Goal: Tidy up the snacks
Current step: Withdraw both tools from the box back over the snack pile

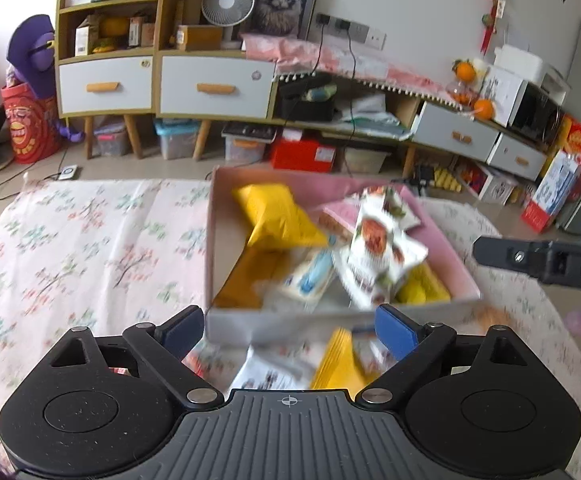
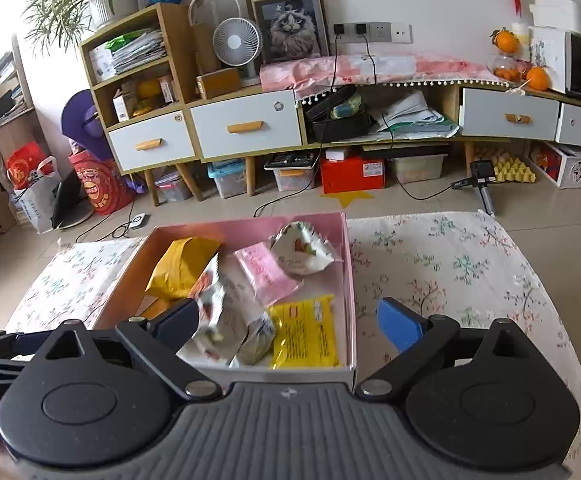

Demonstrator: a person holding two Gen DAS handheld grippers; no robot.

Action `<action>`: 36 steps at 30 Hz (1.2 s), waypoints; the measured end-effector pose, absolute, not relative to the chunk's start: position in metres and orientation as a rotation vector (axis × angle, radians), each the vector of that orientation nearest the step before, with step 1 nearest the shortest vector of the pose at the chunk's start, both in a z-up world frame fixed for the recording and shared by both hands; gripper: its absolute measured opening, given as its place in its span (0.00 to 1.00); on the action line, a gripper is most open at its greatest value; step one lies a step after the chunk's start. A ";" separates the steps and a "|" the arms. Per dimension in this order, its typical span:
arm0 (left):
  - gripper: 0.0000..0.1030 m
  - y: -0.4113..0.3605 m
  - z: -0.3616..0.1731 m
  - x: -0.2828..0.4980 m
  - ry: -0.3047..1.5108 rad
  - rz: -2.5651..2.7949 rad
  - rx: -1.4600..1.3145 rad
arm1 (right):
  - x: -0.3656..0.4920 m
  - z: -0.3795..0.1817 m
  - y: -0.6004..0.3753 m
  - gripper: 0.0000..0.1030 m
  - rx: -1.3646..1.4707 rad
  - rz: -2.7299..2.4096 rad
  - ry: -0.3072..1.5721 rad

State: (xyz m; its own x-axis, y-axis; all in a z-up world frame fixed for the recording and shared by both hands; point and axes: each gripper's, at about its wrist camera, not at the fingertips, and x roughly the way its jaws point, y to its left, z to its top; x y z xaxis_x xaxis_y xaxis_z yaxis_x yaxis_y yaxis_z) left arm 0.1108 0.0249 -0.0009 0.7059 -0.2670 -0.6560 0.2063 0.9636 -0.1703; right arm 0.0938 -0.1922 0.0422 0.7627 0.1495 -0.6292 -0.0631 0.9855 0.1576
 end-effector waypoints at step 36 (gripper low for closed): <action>0.91 0.011 -0.038 0.029 0.817 -0.435 0.013 | 0.030 0.000 -0.181 1.00 -0.104 0.323 0.752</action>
